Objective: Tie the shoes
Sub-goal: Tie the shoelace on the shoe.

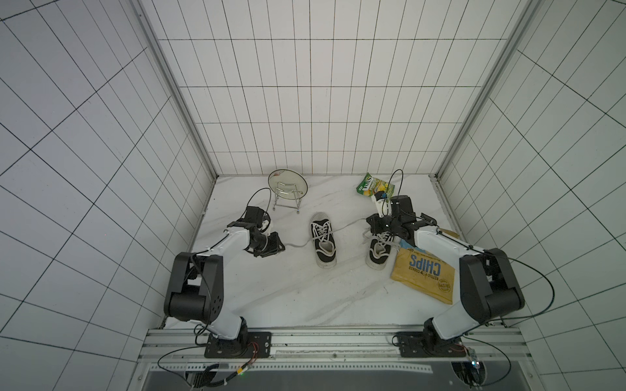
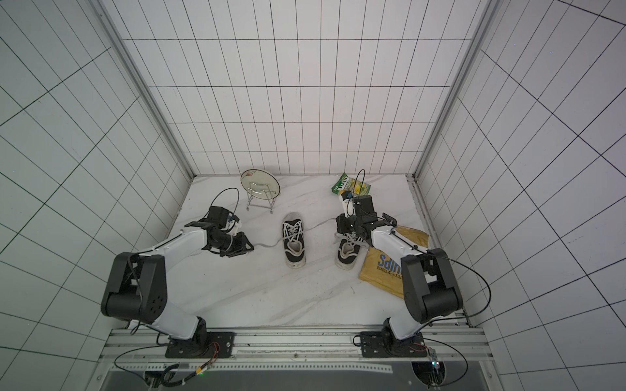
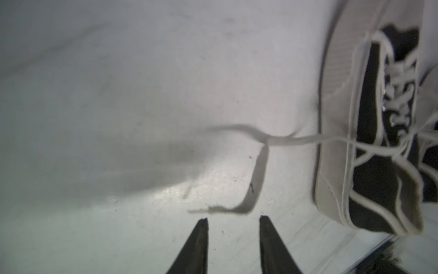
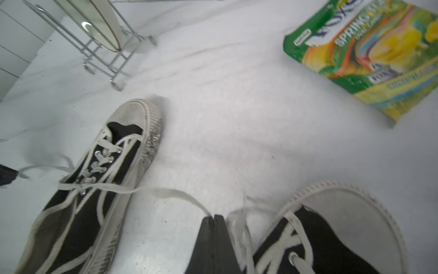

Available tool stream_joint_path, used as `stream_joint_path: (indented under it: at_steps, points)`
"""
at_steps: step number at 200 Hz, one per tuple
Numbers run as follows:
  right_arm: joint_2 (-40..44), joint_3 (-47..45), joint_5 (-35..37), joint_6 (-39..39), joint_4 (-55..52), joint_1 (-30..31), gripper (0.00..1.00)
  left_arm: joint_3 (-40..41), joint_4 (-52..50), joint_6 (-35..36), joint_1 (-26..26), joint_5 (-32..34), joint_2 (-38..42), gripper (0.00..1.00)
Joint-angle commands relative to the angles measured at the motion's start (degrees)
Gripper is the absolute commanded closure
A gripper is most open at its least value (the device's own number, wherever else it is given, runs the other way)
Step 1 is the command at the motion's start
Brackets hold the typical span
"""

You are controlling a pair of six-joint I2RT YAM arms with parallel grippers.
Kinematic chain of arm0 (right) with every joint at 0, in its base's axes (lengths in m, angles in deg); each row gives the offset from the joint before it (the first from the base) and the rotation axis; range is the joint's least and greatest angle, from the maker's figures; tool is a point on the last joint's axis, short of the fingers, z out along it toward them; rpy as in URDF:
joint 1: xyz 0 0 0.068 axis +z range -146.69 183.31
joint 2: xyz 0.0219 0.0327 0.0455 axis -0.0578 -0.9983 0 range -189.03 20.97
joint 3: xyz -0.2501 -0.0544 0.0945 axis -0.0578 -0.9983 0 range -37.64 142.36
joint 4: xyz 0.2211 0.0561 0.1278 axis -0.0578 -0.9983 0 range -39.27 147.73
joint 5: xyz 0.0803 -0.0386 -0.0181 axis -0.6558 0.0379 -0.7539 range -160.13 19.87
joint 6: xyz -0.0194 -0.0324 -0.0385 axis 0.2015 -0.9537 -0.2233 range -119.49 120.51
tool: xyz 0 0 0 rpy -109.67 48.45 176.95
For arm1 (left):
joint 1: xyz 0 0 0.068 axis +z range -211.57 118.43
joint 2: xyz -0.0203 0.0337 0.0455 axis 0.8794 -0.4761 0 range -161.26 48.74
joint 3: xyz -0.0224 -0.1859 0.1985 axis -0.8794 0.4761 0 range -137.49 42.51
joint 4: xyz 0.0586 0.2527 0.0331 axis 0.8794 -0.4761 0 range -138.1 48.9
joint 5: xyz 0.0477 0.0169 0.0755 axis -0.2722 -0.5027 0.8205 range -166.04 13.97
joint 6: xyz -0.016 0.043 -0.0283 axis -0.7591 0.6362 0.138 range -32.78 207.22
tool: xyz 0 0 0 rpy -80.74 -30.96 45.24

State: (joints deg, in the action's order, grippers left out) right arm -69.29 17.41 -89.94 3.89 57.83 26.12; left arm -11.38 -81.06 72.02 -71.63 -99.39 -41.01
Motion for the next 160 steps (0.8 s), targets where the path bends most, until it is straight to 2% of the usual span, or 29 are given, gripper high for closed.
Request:
stream_joint_path:
  at_steps: [1, 12, 24, 45, 71, 99, 132, 160]
  points:
    - [-1.70, 1.65, -4.23, -1.70, -0.83, 1.86, 1.00, -2.43, -5.62, 7.64, -4.44, 4.62, 0.25, 0.36]
    - [-2.18, 1.87, -4.90, -0.74, -0.17, 2.20, 1.00, -3.76, -5.91, 9.58, -6.38, 8.45, 0.84, 0.26]
    - [-2.38, 1.71, -5.95, 0.30, 0.78, 2.25, 1.00, -5.40, -5.75, 12.80, -7.39, 9.13, 1.12, 0.23]
    - [-2.37, 1.40, -7.27, 1.43, 1.92, 2.42, 1.00, -8.41, -3.32, 19.24, -8.77, 7.62, 0.08, 0.25]
    - [-2.21, 1.25, -8.05, 2.18, 1.92, 2.42, 1.00, -11.11, 2.31, 27.09, -10.40, 10.66, -3.85, 0.30]
    - [-1.55, 0.36, -8.92, 3.68, 2.77, 2.42, 1.00, -11.41, 8.21, 38.39, -10.85, 9.42, -7.38, 0.32]
    - [-1.24, -0.94, -9.71, 5.87, 4.86, 2.42, 1.00, -10.32, 14.98, 46.14, -11.18, 6.11, -9.03, 0.32]
    - [-1.41, -1.44, -9.89, 7.20, 5.79, 2.42, 1.00, -12.16, 14.35, 48.12, -12.06, 5.63, -12.84, 0.36]
